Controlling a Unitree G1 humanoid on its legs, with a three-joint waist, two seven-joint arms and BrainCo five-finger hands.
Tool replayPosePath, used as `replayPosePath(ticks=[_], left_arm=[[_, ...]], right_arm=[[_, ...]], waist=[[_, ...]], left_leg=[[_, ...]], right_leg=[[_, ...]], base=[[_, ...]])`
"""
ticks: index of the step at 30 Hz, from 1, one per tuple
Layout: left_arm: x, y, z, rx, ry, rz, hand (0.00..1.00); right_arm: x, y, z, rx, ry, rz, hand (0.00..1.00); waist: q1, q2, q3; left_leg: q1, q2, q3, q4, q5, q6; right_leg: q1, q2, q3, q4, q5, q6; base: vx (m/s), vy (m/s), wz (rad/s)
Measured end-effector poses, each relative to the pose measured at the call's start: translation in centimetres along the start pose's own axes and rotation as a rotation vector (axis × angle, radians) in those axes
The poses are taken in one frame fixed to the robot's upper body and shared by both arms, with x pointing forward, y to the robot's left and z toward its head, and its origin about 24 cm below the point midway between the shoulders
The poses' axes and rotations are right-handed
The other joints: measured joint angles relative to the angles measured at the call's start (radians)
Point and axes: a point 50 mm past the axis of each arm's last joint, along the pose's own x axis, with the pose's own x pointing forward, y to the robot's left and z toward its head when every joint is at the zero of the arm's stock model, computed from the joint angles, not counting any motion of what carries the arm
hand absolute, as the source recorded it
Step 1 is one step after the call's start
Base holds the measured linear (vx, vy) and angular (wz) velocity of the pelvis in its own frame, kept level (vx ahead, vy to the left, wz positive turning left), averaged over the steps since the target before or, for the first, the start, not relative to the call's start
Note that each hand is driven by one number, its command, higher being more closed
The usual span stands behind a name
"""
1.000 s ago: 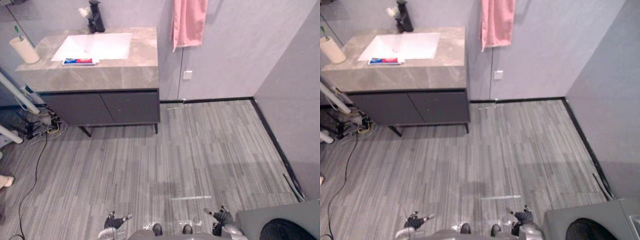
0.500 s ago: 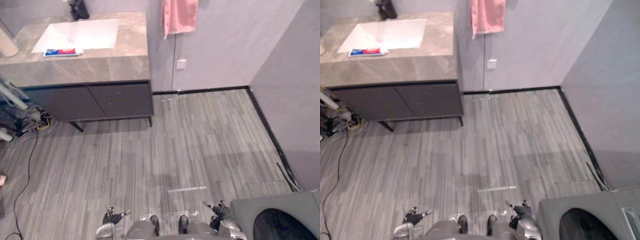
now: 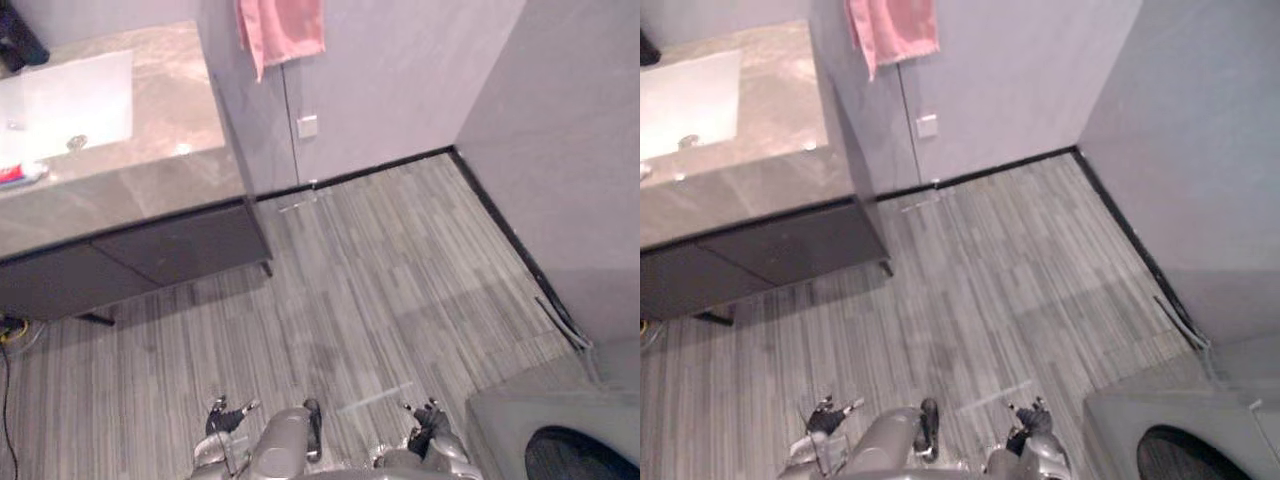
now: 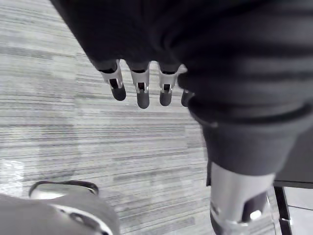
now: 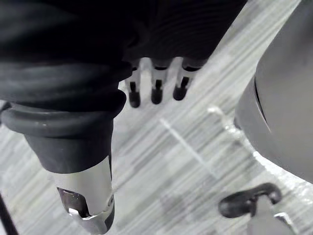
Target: Organize washtable
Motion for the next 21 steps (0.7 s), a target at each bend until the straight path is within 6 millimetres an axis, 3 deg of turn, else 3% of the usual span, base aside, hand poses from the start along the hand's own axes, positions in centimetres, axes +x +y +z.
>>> replayPosePath(ticks=[1,3,5,7,10,13,14,16,17,18,19,21], left_arm=[[0.0,-0.4,-0.1,0.004,0.01,-0.012,0.0],[0.0,-1.2,-0.2,0.014,0.023,-0.033,0.0],[0.1,-2.2,0.4,0.01,0.011,-0.057,0.0],[0.2,-2.5,0.6,0.008,0.006,-0.065,0.0],[0.1,-2.7,0.6,0.006,0.008,-0.069,0.0],[0.1,-2.6,0.4,0.005,0.015,-0.066,0.0],[0.0,-3.4,0.4,-0.008,0.015,-0.084,0.0],[-0.1,-4.0,0.5,-0.028,0.014,-0.093,0.0],[-0.1,-4.1,0.8,-0.057,0.012,-0.088,0.0],[0.0,-3.9,1.0,-0.063,0.001,-0.08,0.0],[0.0,-3.8,1.2,-0.061,-0.005,-0.078,0.0],[0.1,-3.7,2.1,-0.058,-0.041,-0.08,0.0]], right_arm=[[-0.1,0.0,0.0,-0.015,-0.007,0.009,0.0],[-0.1,0.1,0.2,-0.036,-0.024,0.023,0.0],[-0.1,0.3,0.4,-0.047,-0.031,0.029,0.0],[-0.1,0.2,0.4,-0.051,-0.03,0.028,0.0],[0.1,0.4,0.9,-0.071,-0.048,0.032,0.0],[0.1,0.5,0.9,-0.079,-0.046,0.034,0.0],[0.2,0.5,1.1,-0.083,-0.051,0.034,0.0],[0.3,0.6,1.5,-0.073,-0.057,0.035,0.0],[0.3,0.6,1.6,-0.052,-0.06,0.036,0.0],[0.2,0.9,1.3,-0.037,-0.047,0.042,0.0],[0.1,1.1,1.2,-0.03,-0.043,0.045,0.0],[0.0,1.3,0.8,-0.012,-0.03,0.051,0.0]], waist=[[0.0,0.002,0.002],[-0.002,-0.001,0.0],[-0.002,0.006,0.003],[-0.004,-0.005,-0.001],[-0.011,-0.005,-0.001],[-0.029,-0.024,-0.009],[-0.022,-0.001,-0.013],[-0.028,0.037,-0.007],[-0.024,0.06,0.001],[-0.019,0.055,0.011],[-0.017,0.056,0.012],[-0.023,0.028,0.026]], left_leg=[[0.063,-0.001,0.0,-0.013,-0.021,0.0],[0.127,0.002,0.001,-0.033,-0.026,-0.002],[0.216,0.023,0.001,-0.101,-0.039,-0.013],[0.253,0.035,-0.002,-0.134,-0.042,-0.019],[0.291,0.049,-0.034,-0.154,-0.065,-0.059],[0.317,0.049,-0.12,-0.143,-0.095,-0.109],[0.317,0.077,-0.157,-0.124,-0.094,-0.121],[0.224,0.121,-0.226,0.075,-0.084,-0.135],[0.124,0.153,-0.256,0.291,-0.02,-0.159],[0.048,0.193,-0.247,0.465,0.02,-0.166],[0.025,0.206,-0.236,0.517,0.018,-0.164],[-0.051,0.21,-0.157,0.558,0.018,-0.164]], right_leg=[[-0.054,-0.014,-0.047,0.155,-0.003,-0.003],[-0.1,-0.051,-0.141,0.23,-0.016,-0.026],[-0.154,-0.084,-0.283,0.159,-0.032,-0.058],[-0.19,-0.091,-0.338,0.051,-0.029,-0.061],[-0.256,-0.074,-0.317,-0.127,0.042,-0.092],[-0.259,-0.058,-0.259,-0.197,0.204,-0.118],[-0.244,-0.045,-0.282,-0.161,0.174,-0.126],[-0.206,-0.018,-0.333,-0.171,0.13,-0.143],[-0.166,0.013,-0.353,-0.189,0.111,-0.164],[-0.113,0.04,-0.356,-0.218,0.099,-0.18],[-0.08,0.049,-0.357,-0.235,0.094,-0.187],[0.031,0.049,-0.357,-0.305,0.075,-0.192]], base=[[0.35,0.155,-0.54],[0.29,0.093,-0.25],[0.32,0.034,-0.04],[0.29,-0.035,0.12],[0.29,-0.128,0.23],[0.4,-0.292,0.71],[0.4,-0.337,0.81],[0.37,-0.334,0.47],[0.39,-0.373,0.07],[0.39,-0.34,-0.06],[0.38,-0.274,-0.14],[0.29,-0.159,-0.01]])
